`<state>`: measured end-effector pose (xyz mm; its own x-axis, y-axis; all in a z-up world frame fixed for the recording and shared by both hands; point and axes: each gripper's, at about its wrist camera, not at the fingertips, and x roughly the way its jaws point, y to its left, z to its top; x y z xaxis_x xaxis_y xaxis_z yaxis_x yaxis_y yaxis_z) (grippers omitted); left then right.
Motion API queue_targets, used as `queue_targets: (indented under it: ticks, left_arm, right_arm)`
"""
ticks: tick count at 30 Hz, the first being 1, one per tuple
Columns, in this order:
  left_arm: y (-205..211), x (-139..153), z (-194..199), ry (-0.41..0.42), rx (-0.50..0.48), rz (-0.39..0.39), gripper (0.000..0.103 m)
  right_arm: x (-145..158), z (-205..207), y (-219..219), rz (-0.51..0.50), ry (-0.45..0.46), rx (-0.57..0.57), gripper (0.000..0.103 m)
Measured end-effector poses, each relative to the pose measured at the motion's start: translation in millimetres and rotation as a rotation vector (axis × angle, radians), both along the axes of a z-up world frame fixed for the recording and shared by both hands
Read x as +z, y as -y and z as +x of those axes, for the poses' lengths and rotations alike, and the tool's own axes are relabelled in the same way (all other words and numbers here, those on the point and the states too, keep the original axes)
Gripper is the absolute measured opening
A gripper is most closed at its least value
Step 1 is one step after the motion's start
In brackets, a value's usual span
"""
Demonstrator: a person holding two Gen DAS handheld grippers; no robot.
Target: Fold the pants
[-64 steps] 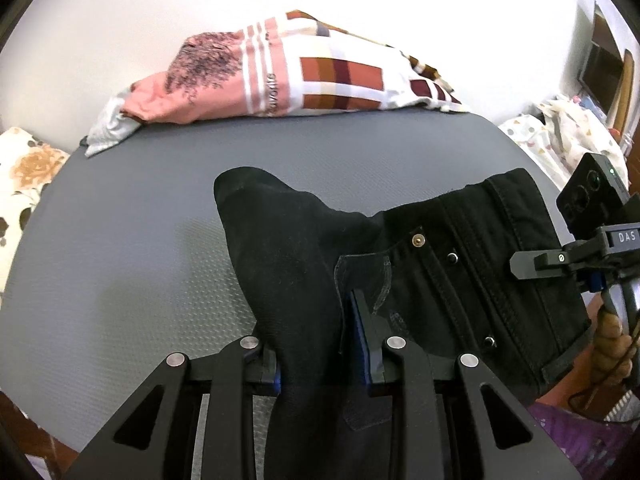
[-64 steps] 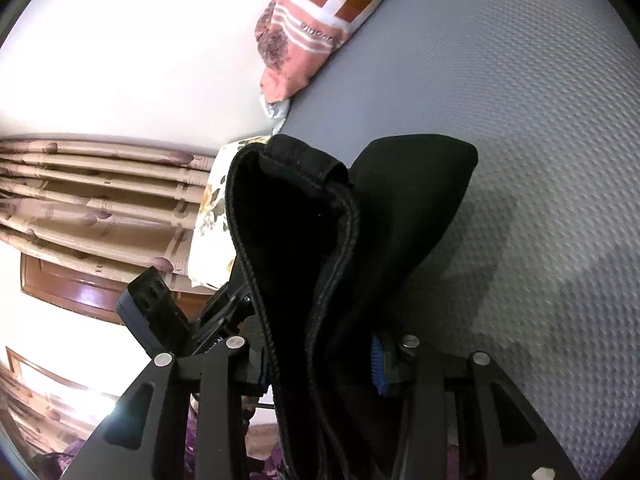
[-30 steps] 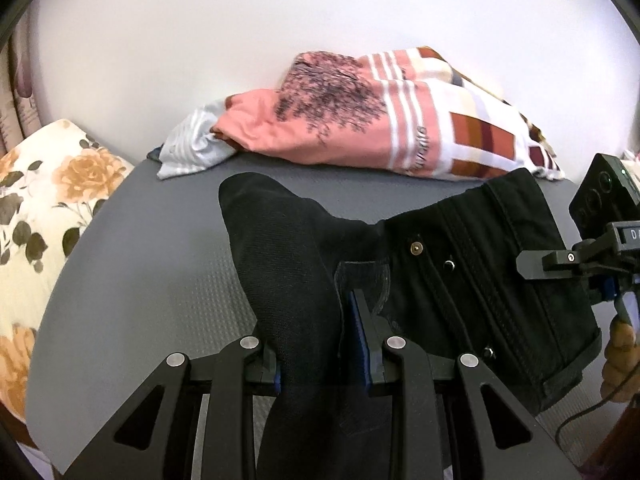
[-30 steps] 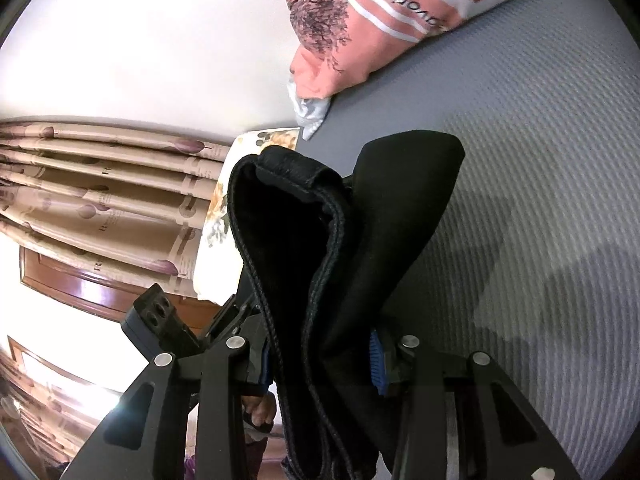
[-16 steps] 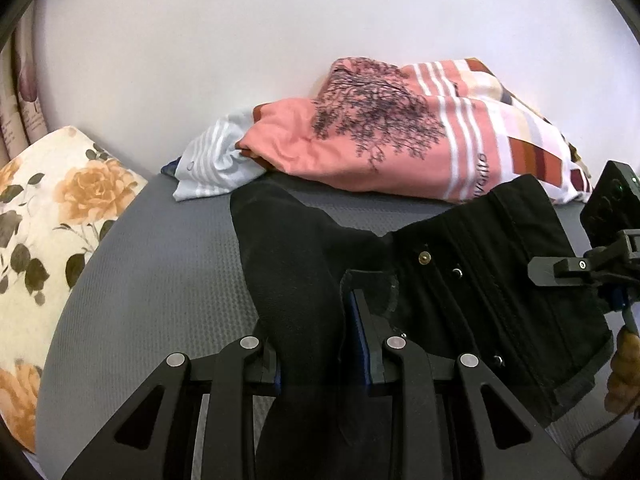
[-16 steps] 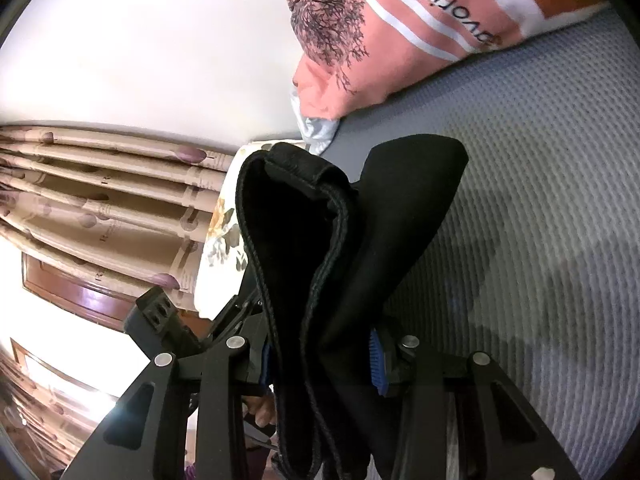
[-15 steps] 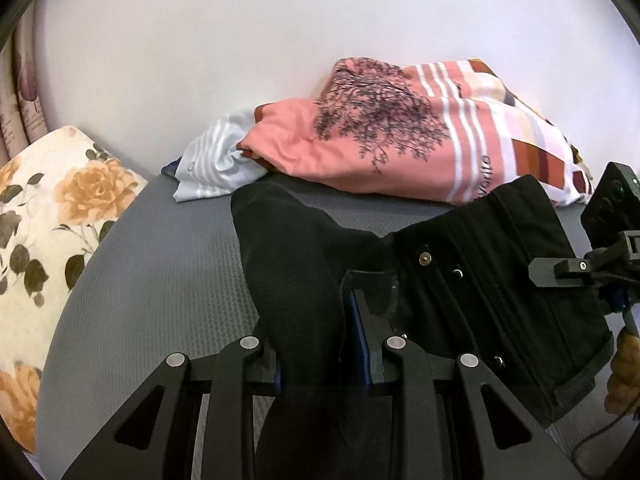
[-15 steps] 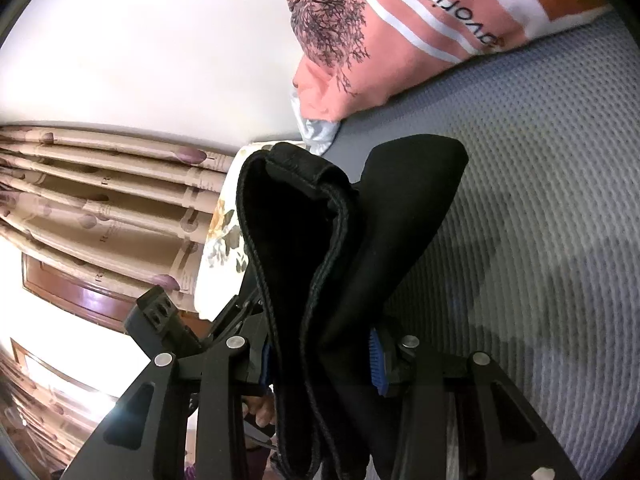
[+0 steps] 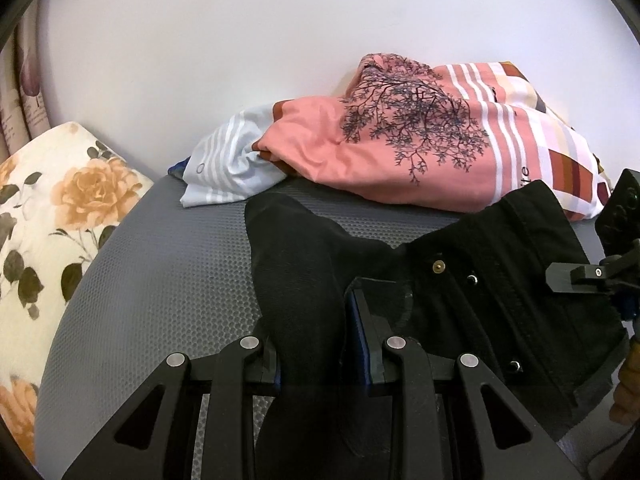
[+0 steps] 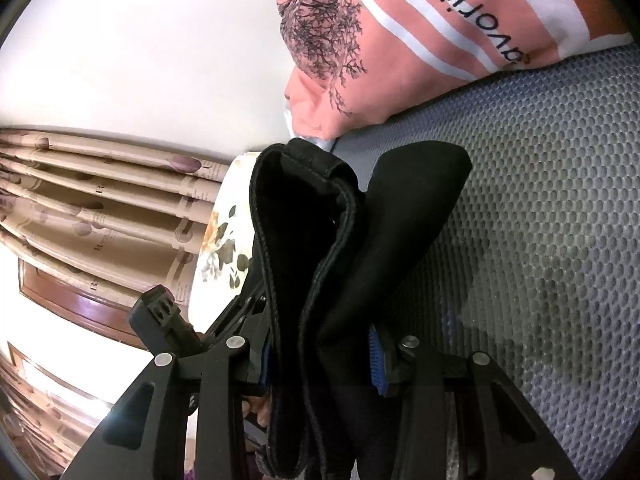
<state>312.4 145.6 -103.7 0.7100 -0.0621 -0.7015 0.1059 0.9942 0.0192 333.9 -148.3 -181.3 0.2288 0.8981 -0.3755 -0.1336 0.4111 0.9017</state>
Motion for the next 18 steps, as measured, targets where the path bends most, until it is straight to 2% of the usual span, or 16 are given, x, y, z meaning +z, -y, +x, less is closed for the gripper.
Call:
queue_targets:
  ticks: [18]
  left_arm:
    - [-7, -14, 1, 0.003, 0.016, 0.021, 0.028]
  right_arm:
    - [-18, -10, 25, -0.042, -0.007, -0.025, 0.036]
